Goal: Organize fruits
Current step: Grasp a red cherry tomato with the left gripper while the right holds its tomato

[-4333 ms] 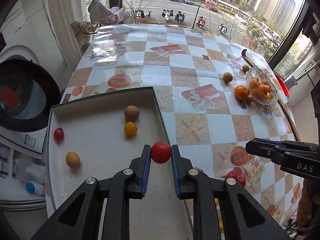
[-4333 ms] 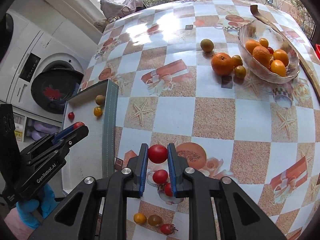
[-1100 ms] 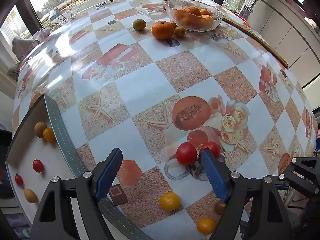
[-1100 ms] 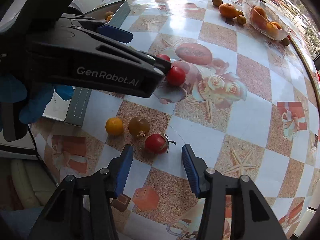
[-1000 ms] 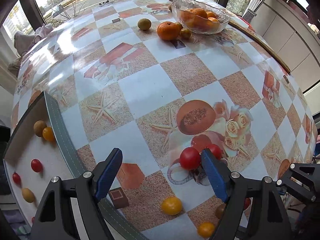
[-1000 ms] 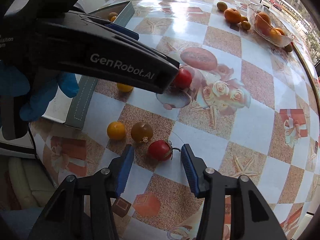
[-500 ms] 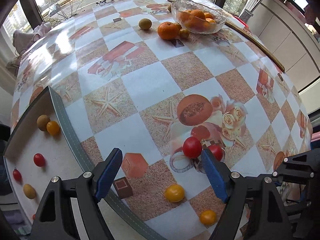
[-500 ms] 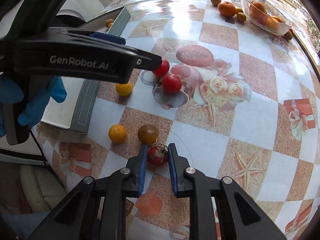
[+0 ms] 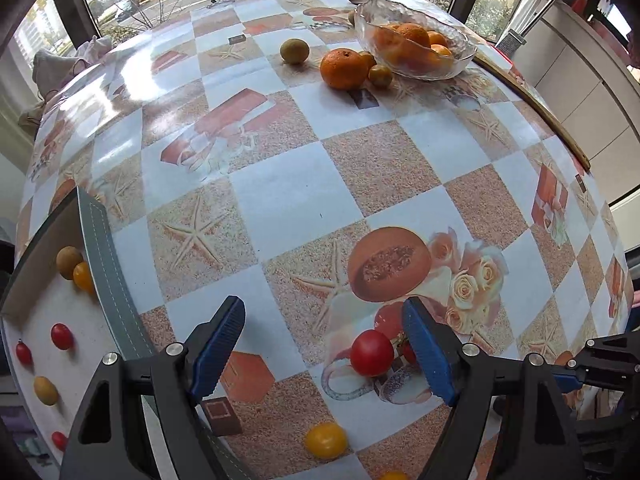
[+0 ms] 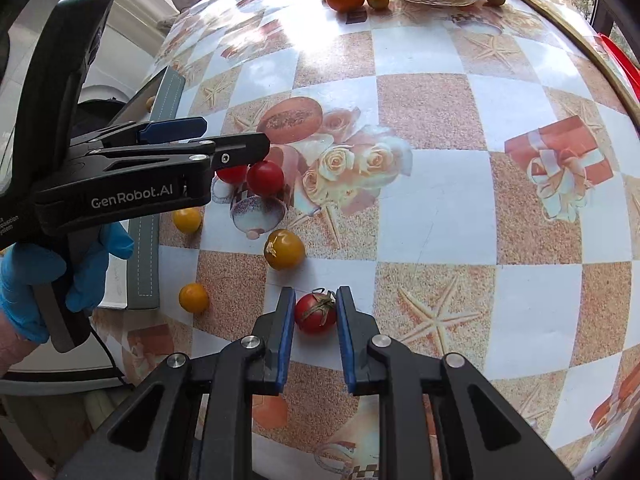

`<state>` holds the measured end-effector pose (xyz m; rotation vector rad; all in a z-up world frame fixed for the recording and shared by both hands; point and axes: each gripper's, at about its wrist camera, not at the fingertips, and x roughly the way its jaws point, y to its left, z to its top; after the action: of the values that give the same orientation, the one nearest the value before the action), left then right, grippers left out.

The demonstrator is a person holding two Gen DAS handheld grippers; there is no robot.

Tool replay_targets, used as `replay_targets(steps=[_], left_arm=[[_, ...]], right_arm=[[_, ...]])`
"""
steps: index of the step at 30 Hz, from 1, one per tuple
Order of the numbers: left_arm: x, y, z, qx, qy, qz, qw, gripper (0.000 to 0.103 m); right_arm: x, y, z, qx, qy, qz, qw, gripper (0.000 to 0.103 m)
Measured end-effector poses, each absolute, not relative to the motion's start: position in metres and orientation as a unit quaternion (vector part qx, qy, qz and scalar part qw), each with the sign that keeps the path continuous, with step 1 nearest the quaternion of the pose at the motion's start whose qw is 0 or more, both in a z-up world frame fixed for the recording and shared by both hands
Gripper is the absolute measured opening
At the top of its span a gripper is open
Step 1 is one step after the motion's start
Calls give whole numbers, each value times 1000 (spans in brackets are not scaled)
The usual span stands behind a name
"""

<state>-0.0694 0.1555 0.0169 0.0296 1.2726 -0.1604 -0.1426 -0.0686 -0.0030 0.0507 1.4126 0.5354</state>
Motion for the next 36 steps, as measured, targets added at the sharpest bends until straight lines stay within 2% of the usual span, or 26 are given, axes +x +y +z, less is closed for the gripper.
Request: replay_targets(steps=[6,14,18,24,36], left_arm=[[-80,170,30,5,590,-70,804,82],[-99,149,45,18,585,-110,803,82],[-101,134,35,55,591,-100,799,82],[-100,151,25,25,597,-84,797,82],[-104,145,18,136,581,-103,796,82]], right_arm=[[-151,-76,-4,29,639,240,730,22],[-148,-74,-2,32,641,240,729,22],[-148,-77,-1,30,639,228,734,22],[-146,-92,-2,48,642,207,736,22],[-147,-92,-2,48,642,209,736,22]])
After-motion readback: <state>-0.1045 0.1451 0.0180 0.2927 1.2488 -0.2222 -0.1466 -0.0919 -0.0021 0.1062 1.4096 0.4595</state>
